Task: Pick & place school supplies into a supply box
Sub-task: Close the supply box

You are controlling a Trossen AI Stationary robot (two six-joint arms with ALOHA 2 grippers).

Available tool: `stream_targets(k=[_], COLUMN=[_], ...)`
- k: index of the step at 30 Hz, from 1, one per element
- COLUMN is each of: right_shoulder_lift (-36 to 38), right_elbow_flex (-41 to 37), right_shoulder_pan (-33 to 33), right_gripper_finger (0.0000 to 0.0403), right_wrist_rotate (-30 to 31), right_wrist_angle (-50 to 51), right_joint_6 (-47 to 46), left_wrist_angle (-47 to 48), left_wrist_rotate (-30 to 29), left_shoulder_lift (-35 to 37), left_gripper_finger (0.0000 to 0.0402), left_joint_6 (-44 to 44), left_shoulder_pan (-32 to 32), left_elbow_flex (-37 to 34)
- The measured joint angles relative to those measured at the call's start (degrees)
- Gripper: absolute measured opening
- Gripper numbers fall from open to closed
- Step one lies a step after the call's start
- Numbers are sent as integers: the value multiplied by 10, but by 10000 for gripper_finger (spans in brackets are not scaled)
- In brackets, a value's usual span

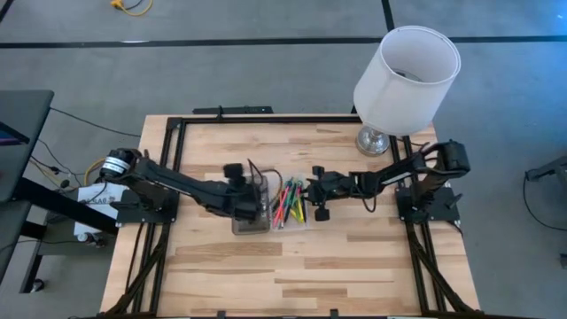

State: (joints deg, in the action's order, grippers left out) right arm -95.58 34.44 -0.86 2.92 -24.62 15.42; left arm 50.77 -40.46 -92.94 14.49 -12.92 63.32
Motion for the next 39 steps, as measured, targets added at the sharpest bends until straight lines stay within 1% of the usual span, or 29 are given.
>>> stream_targets(k=[4,9,11,15,19,23,27,29,32,35,39], right_shoulder_lift=[0,0,0,1,1,1,1,1,1,1,1], right_elbow_flex=[0,0,0,1,1,1,1,1,0,0,0], right_shoulder_pan=[0,0,3,13,20,19,19,19,19,19,19], right_gripper_finger=[71,71,71,71,71,71,71,71,71,71,71], right_wrist_rotate=[0,0,1,4,5,15,15,15,15,15,16], right_wrist_angle=[4,12,18,25,27,28,28,27,27,27,27], right_joint_6=[-6,-21,-27,-32,-34,-35,-36,-36,-36,-36,-36], left_wrist_angle=[100,223,228,196,125,69,3,-23,-73,-101,-107], left_wrist_rotate=[-29,-33,-28,12,37,74,128,143,158,165,166], left_shoulder_lift=[28,34,36,35,34,34,34,34,34,36,36], left_gripper_finger=[110,110,109,109,109,109,109,109,109,109,109], left_joint_6=[110,259,287,308,309,300,237,200,147,96,73], left_shoulder_pan=[-3,-3,-3,-2,-1,-1,-1,-1,-1,4,12], left_elbow_flex=[0,-2,-22,-81,-140,-179,-207,-216,-224,-229,-230])
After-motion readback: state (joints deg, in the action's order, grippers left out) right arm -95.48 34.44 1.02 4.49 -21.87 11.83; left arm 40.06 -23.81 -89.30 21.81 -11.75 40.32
